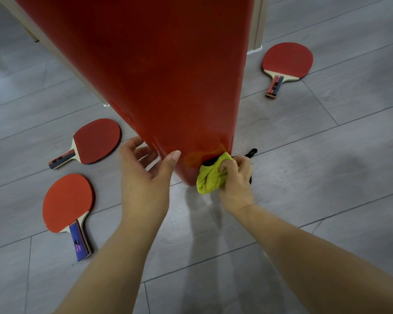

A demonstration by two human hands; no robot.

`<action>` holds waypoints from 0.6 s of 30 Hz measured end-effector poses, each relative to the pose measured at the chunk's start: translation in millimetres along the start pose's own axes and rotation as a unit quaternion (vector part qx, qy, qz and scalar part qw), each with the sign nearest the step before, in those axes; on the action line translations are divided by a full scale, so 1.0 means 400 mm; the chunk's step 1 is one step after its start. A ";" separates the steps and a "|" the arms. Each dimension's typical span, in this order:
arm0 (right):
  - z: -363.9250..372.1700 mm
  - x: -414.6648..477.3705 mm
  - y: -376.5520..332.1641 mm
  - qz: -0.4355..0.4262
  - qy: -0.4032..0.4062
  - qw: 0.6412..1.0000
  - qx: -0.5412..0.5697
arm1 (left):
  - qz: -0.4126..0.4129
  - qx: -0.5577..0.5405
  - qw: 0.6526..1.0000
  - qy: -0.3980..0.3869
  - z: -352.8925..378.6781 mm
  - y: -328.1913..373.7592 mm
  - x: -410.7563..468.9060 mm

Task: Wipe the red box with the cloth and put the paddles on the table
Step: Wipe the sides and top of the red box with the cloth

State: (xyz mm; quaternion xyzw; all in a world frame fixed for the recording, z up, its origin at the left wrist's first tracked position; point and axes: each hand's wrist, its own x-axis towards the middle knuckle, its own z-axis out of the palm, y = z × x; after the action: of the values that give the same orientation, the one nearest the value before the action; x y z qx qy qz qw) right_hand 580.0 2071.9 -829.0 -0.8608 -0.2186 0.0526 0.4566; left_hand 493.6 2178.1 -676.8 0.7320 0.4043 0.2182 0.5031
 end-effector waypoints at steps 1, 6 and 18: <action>0.000 0.001 0.005 0.007 -0.004 1.000 0.004 | -0.001 0.001 1.000 -0.001 0.000 0.001 0.000; 0.000 0.012 -0.014 0.175 0.024 0.982 0.070 | -0.003 0.014 1.000 -0.005 -0.007 0.008 -0.003; 0.054 -0.068 -0.105 0.041 -0.136 0.987 0.082 | -0.005 0.077 0.996 -0.037 -0.047 0.034 -0.007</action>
State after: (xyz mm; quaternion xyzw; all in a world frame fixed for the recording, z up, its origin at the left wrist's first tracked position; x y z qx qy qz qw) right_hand 535.5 2097.3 -810.6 -0.8137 -0.2385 0.2051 0.4888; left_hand 483.6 2184.2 -656.6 0.7739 0.4047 0.1569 0.4612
